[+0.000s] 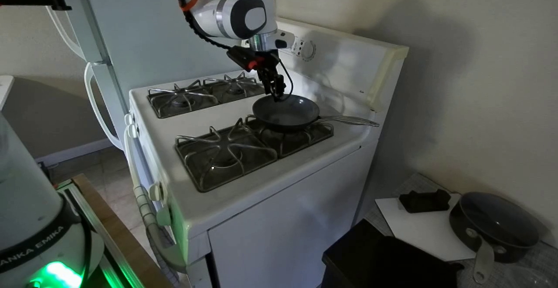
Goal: Move the pan to the left
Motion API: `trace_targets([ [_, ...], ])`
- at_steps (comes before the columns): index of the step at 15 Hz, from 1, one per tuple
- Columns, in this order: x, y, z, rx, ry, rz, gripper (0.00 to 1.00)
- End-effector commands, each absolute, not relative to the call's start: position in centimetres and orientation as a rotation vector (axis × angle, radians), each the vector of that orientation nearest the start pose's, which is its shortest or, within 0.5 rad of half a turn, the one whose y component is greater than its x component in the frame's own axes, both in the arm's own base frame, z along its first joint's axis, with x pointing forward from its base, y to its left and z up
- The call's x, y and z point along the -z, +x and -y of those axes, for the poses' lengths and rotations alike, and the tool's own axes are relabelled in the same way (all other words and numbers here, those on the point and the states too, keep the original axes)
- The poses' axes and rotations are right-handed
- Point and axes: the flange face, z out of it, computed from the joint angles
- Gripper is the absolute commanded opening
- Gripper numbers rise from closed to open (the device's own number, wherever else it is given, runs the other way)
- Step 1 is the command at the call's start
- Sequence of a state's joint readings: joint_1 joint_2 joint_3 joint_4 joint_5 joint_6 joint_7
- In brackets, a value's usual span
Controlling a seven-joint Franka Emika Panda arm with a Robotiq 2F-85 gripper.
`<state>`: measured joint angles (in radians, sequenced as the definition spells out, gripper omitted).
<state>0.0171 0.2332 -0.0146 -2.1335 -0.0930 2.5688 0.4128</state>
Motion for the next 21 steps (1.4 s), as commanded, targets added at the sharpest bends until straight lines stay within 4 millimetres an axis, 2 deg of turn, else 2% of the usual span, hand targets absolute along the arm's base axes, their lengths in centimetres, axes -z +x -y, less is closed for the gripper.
trace_targets([
  [1, -31.0, 59.9, -0.6, 0.309, -3.114, -0.553, 0.89],
  [2, -30.9, 60.0, -0.7, 0.309, -3.114, -0.554, 0.97],
  [4, -30.5, 60.4, -0.9, 0.306, -3.116, -0.552, 1.00],
  [6, -30.2, 60.8, -1.1, 0.304, -3.119, -0.550, 0.74],
  [7, -30.0, 61.1, -1.2, 0.310, -3.124, -0.550, 0.73],
  [14, -29.0, 62.4, -1.2, 0.309, -3.133, -0.568, 0.13],
  [16, -29.1, 62.8, -1.0, 0.317, -3.135, -0.577, 0.00],
  [18, -29.1, 62.9, -1.1, 0.316, -3.139, -0.585, 0.03],
  [21, -29.3, 63.0, -1.2, 0.312, -3.153, -0.586, 0.02],
])
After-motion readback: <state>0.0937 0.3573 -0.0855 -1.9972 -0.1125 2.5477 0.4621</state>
